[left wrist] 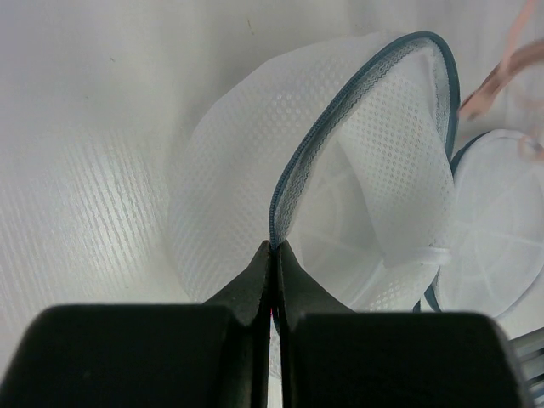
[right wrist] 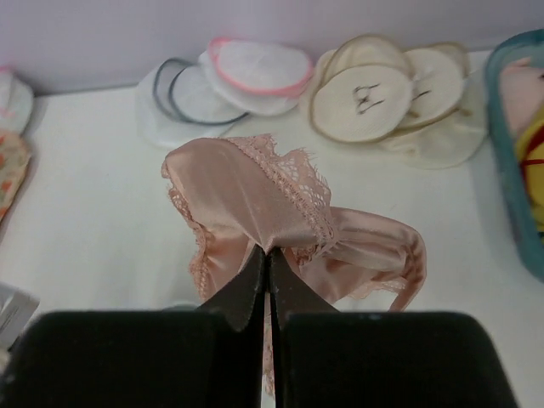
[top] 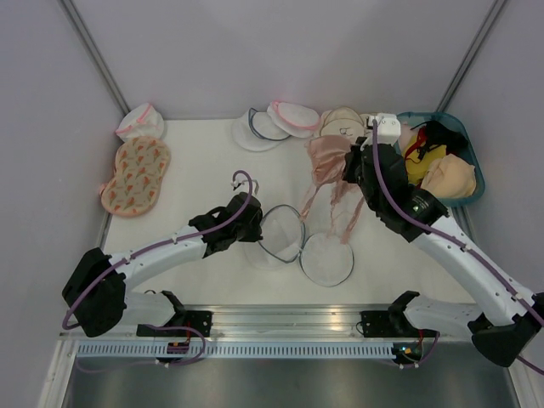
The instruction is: Unzip the laundry bag and remove the bra
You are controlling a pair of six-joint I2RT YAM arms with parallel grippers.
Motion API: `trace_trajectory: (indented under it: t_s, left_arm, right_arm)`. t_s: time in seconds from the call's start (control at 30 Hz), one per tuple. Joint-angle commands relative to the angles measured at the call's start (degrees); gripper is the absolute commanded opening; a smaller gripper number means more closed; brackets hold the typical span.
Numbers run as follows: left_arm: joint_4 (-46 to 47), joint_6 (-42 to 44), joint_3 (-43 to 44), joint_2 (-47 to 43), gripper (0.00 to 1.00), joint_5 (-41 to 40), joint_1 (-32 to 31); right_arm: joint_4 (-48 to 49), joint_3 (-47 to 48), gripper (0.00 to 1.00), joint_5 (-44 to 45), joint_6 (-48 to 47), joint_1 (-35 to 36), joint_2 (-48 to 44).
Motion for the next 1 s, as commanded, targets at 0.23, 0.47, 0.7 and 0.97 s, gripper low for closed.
trace_trajectory:
  t_s: [0.23, 0.47, 0.7, 0.97]
  left_arm:
    - [-1.0, -0.6, 0.7, -0.9, 0.02, 0.1, 0.0]
    - [-2.7, -0.7, 0.7, -1.9, 0.02, 1.0, 0.1]
    - [-5.1, -0.3, 1.4, -3.6, 0.02, 0.3, 0.0]
    - [-5.8, -1.0, 1.5, -4.1, 0.02, 0.8, 0.0]
  right_arm:
    - [3.0, 18.8, 0.0, 18.5, -6.6, -16.4, 9.5]
    - [6.3, 35.1, 0.0, 16.1, -7.2, -32.7, 21.9]
    - [3.0, 49.2, 0.0, 11.8, -4.9, -43.4, 35.8]
    - [6.5, 43.5, 0.0, 5.3, 0.2, -48.4, 47.9]
